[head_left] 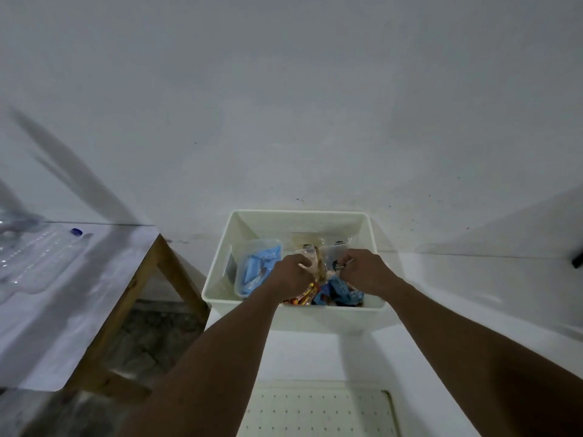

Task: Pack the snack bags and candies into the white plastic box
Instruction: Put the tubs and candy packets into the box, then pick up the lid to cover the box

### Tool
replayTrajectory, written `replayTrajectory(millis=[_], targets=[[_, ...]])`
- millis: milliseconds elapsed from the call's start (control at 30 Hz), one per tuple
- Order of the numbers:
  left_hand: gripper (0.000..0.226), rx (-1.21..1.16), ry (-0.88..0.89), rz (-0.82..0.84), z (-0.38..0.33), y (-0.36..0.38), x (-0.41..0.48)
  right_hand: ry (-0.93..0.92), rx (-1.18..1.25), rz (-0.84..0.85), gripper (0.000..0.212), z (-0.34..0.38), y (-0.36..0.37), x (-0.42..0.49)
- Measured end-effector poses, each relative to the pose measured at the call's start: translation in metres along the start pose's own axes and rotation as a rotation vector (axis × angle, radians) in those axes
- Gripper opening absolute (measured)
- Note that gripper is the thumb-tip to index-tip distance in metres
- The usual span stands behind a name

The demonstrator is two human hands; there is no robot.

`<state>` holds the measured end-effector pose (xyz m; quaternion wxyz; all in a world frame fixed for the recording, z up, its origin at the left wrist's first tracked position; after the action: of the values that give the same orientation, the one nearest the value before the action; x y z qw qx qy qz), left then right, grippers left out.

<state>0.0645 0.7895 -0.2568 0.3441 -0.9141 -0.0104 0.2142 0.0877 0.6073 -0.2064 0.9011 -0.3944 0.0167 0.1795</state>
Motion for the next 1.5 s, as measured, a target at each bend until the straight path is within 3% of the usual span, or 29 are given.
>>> replayTrajectory(millis=[300,500,700,833,1067,1167,1233,1333,1500], targets=[[0.011,0.01,0.209,-0.432,0.013,-0.031,-0.131,-0.056,0.019,-0.087,0.016,-0.008,0.025,-0.096],[0.014,0.041,0.065,-0.362,0.077,0.022,-0.202,0.012,0.009,0.032,0.013,-0.054,0.073,-0.181],[0.029,0.202,-0.223,-0.169,0.188,0.113,-0.272,0.168,-0.124,0.061,0.011,-0.138,0.126,-0.275],[0.037,0.283,-0.353,-0.242,0.244,0.134,-0.317,0.311,-0.347,0.052,0.028,-0.177,0.149,-0.331],[0.066,0.306,-0.469,-0.383,0.273,0.129,-0.342,0.337,-0.263,0.046,0.033,-0.19,0.169,-0.353],[0.08,0.266,-0.594,-0.306,0.287,0.126,-0.342,0.379,-0.147,0.041,0.032,-0.194,0.169,-0.348],[0.085,0.27,-0.612,-0.245,0.291,0.122,-0.34,0.407,-0.041,0.018,0.03,-0.196,0.167,-0.347],[0.088,0.223,-0.622,-0.278,0.285,0.106,-0.341,0.416,0.041,-0.078,0.028,-0.192,0.154,-0.347],[0.095,0.323,-0.41,-0.484,0.234,0.071,-0.344,0.289,0.033,-0.367,0.029,-0.157,0.103,-0.34]])
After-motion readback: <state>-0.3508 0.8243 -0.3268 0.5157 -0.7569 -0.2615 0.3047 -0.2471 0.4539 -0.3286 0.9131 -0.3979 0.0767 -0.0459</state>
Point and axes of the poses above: each hand's wrist, its own x-axis towards the middle knuckle, its own y-axis out of the palm, z = x × y, the point moved 8 cm from there along x, towards the middle knuckle, and after that the axes turned 5 degrees about -y, right-handed, at the moved point
